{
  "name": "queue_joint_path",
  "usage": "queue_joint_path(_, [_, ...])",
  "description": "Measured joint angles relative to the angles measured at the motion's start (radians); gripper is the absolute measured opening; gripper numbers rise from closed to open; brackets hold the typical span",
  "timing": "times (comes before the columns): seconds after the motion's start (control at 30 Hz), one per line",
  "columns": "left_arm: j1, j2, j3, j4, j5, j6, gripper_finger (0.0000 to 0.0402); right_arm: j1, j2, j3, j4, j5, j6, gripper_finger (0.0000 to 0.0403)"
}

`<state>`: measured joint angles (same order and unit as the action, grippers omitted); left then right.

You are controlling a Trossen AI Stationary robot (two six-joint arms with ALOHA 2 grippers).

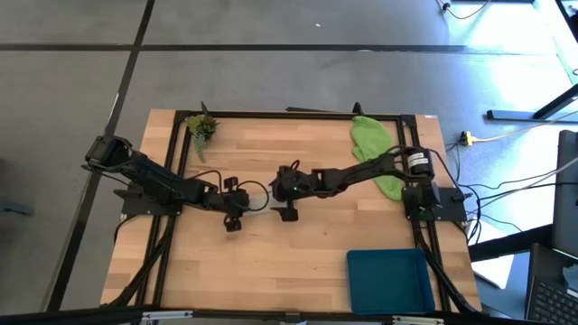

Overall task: Roll microfiber towels into tight, uniform cylinder then place into a basket
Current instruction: Put the gray towel into the blue bin

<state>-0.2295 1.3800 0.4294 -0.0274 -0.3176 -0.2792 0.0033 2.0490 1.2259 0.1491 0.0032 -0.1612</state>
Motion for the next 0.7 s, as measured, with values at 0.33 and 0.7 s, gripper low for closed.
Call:
queue_joint_path(0.33, [0.000, 0.000, 0.000, 0.008, -0.003, 0.000, 0.0107, -0.008, 0.084, 0.001, 0.044, -0.025, 0.001, 0.0400])
queue_joint_path(0.7, [0.000, 0.001, 0.000, 0.018, -0.005, 0.000, 0.0107, -0.008, 0.128, 0.004, 0.073, -0.041, 0.065, 0.0400])
